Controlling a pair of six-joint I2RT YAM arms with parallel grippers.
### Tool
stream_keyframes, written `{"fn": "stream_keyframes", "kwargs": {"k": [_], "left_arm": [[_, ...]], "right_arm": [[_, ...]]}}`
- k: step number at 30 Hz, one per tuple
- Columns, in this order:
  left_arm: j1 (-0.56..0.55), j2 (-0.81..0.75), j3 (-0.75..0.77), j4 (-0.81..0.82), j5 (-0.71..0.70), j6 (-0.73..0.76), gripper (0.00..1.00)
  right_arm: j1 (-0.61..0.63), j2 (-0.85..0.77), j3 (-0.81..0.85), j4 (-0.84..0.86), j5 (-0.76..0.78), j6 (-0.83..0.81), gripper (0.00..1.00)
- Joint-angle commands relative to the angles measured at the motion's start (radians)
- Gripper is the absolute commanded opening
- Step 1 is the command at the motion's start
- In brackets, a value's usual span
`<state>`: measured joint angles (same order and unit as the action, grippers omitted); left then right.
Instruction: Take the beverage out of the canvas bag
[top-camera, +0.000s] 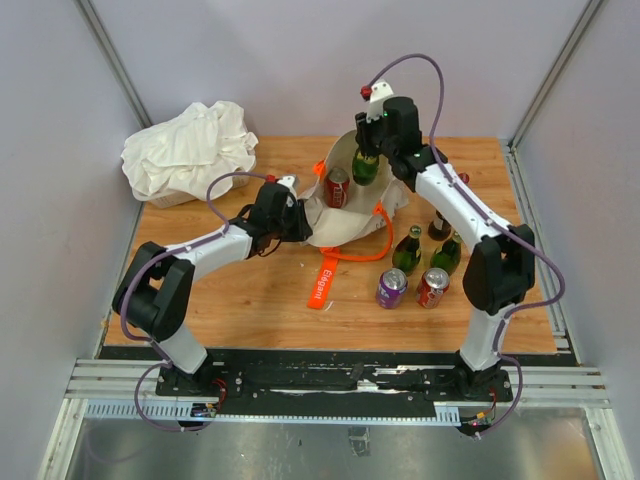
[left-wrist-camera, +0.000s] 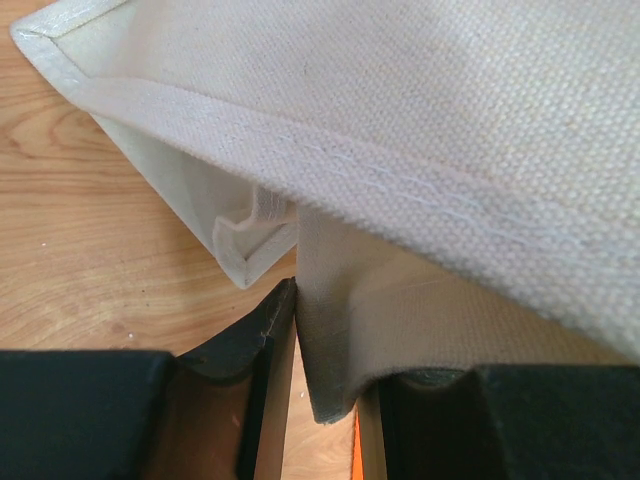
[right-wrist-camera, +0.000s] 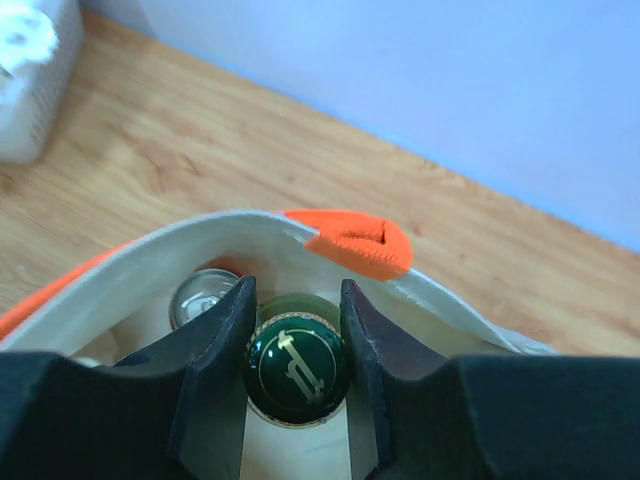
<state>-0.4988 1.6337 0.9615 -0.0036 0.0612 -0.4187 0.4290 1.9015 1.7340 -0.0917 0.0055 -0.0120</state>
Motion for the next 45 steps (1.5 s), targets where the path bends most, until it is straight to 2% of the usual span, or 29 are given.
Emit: {"fn": "stream_keyframes", "kwargs": {"k": [1,8,13,20,26,32,36,45], "left_arm": [[0.005,0.04,0.005,-0.069,-0.007,0.009,0.31],[0.005,0.056,0.02,-0.06,-0.011,0.007,0.31],[0.006,0.071,0.036,-0.057,-0.021,0.01,0.31],[0.016,0.099,0.056,-0.061,-0.029,0.018,0.31],[0.026,0.091,0.056,-0.069,-0.041,0.02,0.31],[0.034,0.081,0.049,-0.078,-0.049,0.021,0.31],[0.036,0.08,0.047,-0.084,-0.05,0.024,0.31],[0.037,0.079,0.054,-0.081,-0.046,0.022,0.31]], "right_arm": [[0.019,-0.188,0.028,0.093,-0.053,-0.054,0.01],[0.069,-0.346,-0.024,-0.033,-0.108,-0.081,0.01],[0.186,-0.51,-0.196,-0.065,-0.068,-0.139,0.01],[0.346,-0.658,-0.438,-0.065,-0.062,-0.072,0.01],[0.382,-0.691,-0.614,0.0,-0.112,0.023,0.01],[0.385,-0.705,-0.77,0.124,-0.117,0.023,0.01],[0.384,-0.685,-0.794,0.165,-0.079,0.012,0.01],[0.384,-0.635,-0.776,0.094,-0.015,0.014,0.01]]}}
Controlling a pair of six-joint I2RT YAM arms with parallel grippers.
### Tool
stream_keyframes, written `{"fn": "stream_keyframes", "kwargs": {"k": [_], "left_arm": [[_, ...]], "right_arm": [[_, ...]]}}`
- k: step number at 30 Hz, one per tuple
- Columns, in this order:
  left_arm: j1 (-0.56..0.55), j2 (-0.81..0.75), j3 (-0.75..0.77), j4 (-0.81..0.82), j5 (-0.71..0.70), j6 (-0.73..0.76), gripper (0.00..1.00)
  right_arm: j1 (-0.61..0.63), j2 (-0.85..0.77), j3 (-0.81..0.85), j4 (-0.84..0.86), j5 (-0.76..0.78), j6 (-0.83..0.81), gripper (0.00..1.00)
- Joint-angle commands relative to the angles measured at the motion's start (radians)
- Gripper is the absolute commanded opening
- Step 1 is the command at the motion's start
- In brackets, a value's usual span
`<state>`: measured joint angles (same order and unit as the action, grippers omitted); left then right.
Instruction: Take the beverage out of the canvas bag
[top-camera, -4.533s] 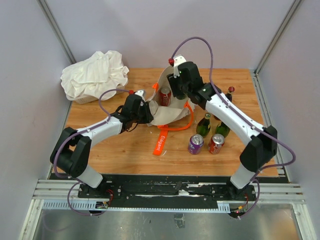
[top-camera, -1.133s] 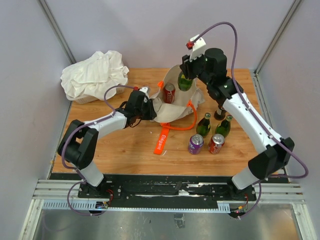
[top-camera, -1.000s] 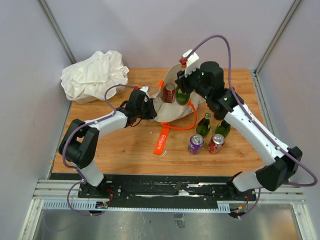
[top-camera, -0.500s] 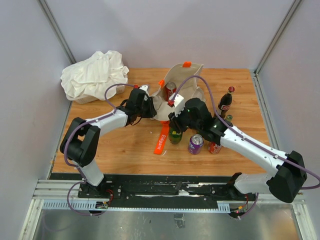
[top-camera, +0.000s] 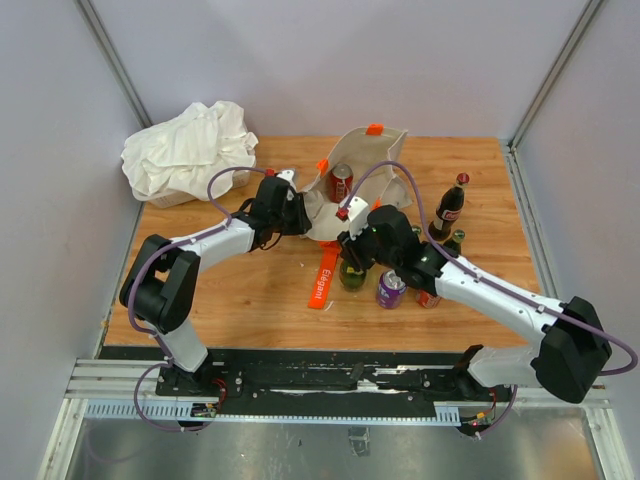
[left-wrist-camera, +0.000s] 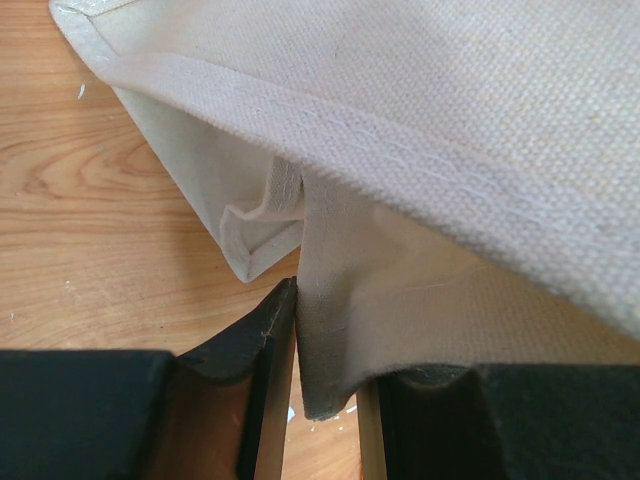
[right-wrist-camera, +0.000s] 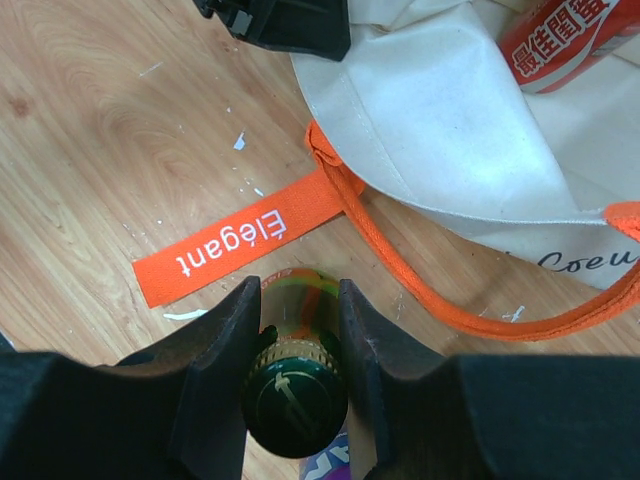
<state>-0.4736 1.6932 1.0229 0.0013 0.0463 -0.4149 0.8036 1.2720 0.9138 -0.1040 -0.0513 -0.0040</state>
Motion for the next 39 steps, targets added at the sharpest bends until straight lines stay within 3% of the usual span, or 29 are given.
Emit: {"fn": "stream_keyframes", "kwargs": {"k": [1,14,16,19,22,23,24,32,36,39], "left_arm": [[0.012,0.021,-0.007,-0.087,-0.031,0.019,0.31],[0.021,0.017,-0.014,-0.092,-0.035,0.02,0.31],[0.021,0.017,-0.015,-0.093,-0.034,0.019,0.31],[0.021,0.011,-0.019,-0.094,-0.035,0.02,0.31],[0.022,0.006,-0.024,-0.094,-0.037,0.02,0.31],[0.022,0.003,-0.024,-0.092,-0.036,0.02,0.31],[0.022,0.003,-0.025,-0.093,-0.036,0.021,0.31],[0.023,0.0,-0.022,-0.088,-0.026,0.022,0.31],[0.022,0.002,-0.024,-0.08,-0.017,0.019,0.31],[0.023,0.001,-0.029,-0.075,-0.014,0.013,0.31]], "right_arm": [[0.01,-0.004,0.036,0.109,0.049,0.006,0.01],[0.008,-0.02,-0.026,0.087,0.142,0.05,0.03],[0.008,-0.017,-0.028,0.079,0.156,0.055,0.19],[0.008,-0.016,-0.03,0.07,0.177,0.067,0.58],[0.008,-0.018,-0.026,0.069,0.205,0.076,0.76],[0.008,-0.019,-0.022,0.068,0.213,0.076,0.96],[0.008,-0.017,-0.015,0.066,0.219,0.074,0.99],[0.007,0.028,0.17,0.037,0.276,-0.017,0.99],[-0.032,0.132,0.376,-0.031,0.299,-0.045,1.0],[-0.109,0.233,0.529,-0.084,0.221,0.003,0.93]]}}
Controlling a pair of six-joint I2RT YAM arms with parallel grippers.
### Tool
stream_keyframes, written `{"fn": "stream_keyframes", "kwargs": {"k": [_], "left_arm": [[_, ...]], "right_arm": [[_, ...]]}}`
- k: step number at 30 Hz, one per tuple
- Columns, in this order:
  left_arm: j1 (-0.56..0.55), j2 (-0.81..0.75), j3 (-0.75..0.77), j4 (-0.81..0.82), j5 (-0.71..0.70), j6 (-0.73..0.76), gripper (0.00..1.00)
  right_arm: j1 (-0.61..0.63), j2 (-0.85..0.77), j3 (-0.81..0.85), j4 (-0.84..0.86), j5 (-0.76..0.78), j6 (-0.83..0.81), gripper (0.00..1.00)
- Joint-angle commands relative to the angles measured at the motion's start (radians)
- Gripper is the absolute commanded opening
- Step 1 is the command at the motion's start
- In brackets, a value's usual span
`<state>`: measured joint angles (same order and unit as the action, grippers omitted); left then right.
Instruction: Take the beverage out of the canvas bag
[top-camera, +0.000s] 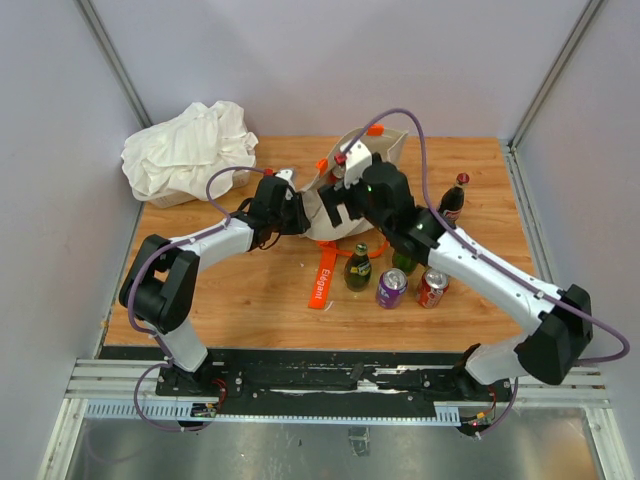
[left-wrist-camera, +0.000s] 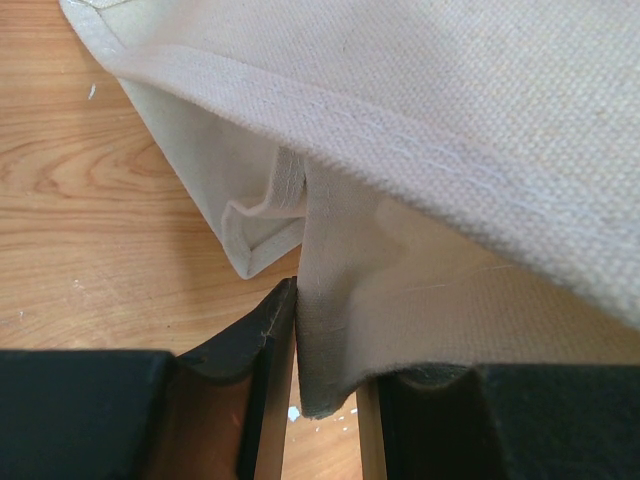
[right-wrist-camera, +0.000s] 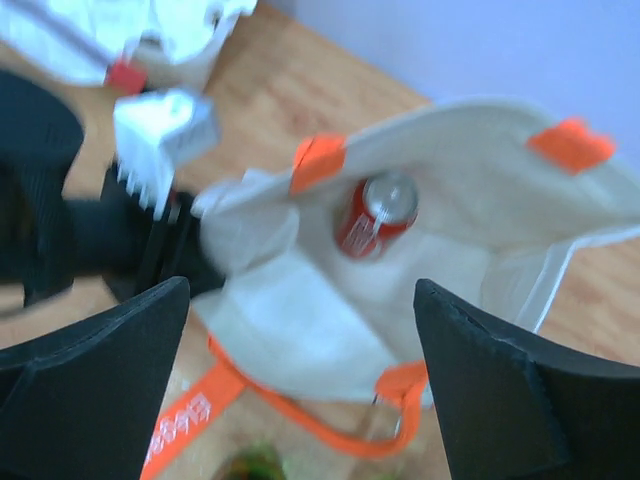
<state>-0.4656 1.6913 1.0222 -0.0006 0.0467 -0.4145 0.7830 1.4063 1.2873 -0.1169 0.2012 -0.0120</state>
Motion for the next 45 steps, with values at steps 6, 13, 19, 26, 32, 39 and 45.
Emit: {"fn": "stream_keyframes", "kwargs": {"k": [6,13,19,26,32,39,45], "left_arm": [[0.015,-0.005,-0.027,-0.066,-0.007,0.004,0.31],[0.015,-0.015,-0.02,-0.078,-0.013,-0.001,0.31],[0.017,-0.014,-0.009,-0.101,-0.016,0.016,0.32],[0.028,-0.015,-0.006,-0.111,-0.015,0.023,0.32],[0.033,-0.011,-0.001,-0.115,-0.009,0.029,0.32],[0.034,-0.003,0.001,-0.109,0.0,0.025,0.32],[0.034,-0.004,0.001,-0.104,-0.003,0.019,0.32]], "right_arm": [[-0.172,0.285,0.321,-0.119,-0.089,0.054,0.92],[-0.192,0.403,0.314,-0.08,-0.094,0.086,0.94],[-0.215,0.495,0.342,-0.083,-0.109,0.103,0.94],[-0.252,0.625,0.426,-0.105,-0.133,0.131,0.99],[-0.27,0.731,0.533,-0.136,-0.134,0.127,0.99],[-0.279,0.828,0.648,-0.171,-0.166,0.118,0.97],[-0.28,0.857,0.652,-0.205,-0.187,0.134,0.9]]}}
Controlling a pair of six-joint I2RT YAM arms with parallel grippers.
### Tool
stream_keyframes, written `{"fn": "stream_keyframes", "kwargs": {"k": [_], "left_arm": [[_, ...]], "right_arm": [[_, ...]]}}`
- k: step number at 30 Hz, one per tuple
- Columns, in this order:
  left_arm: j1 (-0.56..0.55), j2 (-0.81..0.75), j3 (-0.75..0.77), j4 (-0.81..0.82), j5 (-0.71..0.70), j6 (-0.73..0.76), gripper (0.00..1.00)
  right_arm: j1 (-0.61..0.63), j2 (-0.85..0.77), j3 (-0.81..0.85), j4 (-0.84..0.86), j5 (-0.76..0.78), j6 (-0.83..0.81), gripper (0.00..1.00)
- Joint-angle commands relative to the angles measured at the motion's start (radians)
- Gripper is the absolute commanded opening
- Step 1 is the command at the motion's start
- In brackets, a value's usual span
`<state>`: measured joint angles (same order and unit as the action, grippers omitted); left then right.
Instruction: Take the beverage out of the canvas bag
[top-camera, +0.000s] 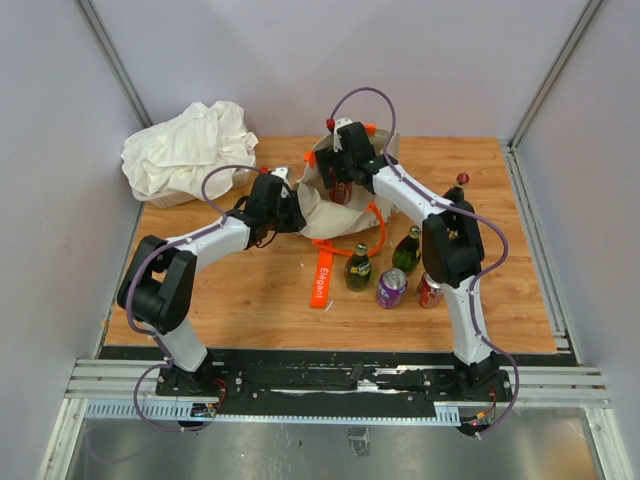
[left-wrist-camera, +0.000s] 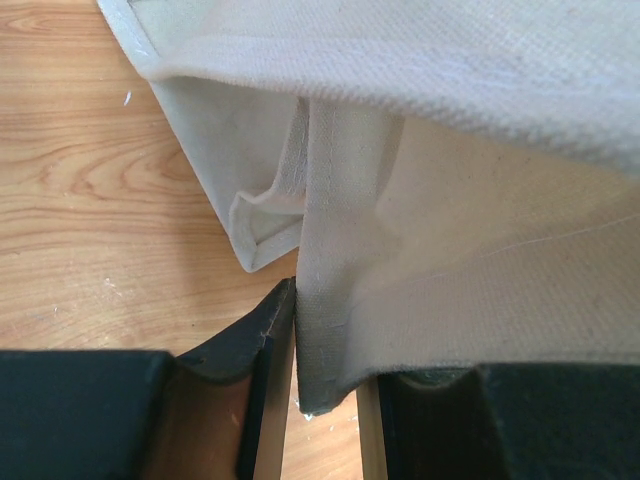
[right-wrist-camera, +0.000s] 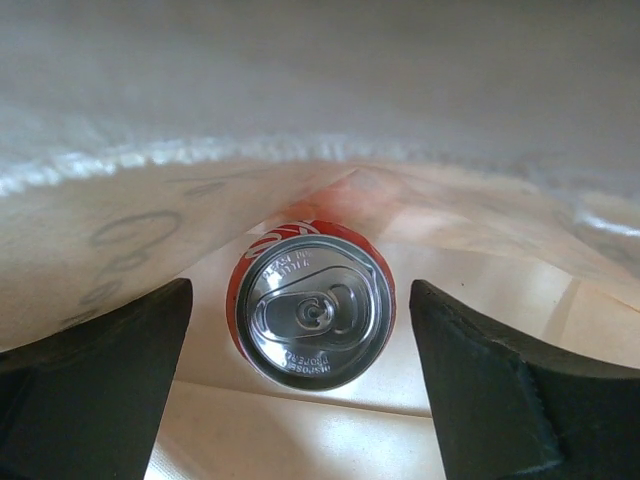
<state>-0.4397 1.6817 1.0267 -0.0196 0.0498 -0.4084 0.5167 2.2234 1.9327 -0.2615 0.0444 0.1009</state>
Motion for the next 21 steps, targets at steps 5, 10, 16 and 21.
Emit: {"fn": "stream_keyframes", "kwargs": {"k": [5,10,16,21], "left_arm": [[0.01,0.013,0.001,-0.076,-0.004,0.007,0.32],[0.012,0.02,0.004,-0.067,0.003,-0.004,0.32],[0.013,0.025,0.008,-0.066,0.004,-0.007,0.32],[0.013,0.03,0.003,-0.065,0.007,-0.012,0.32]], "right_arm": [[-0.013,0.02,-0.059,-0.056,-0.028,0.029,0.93],[-0.014,0.0,-0.127,-0.036,-0.026,0.036,0.85],[-0.014,0.002,-0.14,-0.015,-0.014,0.024,0.78],[-0.014,0.001,-0.126,0.003,0.005,-0.004,0.95]]}}
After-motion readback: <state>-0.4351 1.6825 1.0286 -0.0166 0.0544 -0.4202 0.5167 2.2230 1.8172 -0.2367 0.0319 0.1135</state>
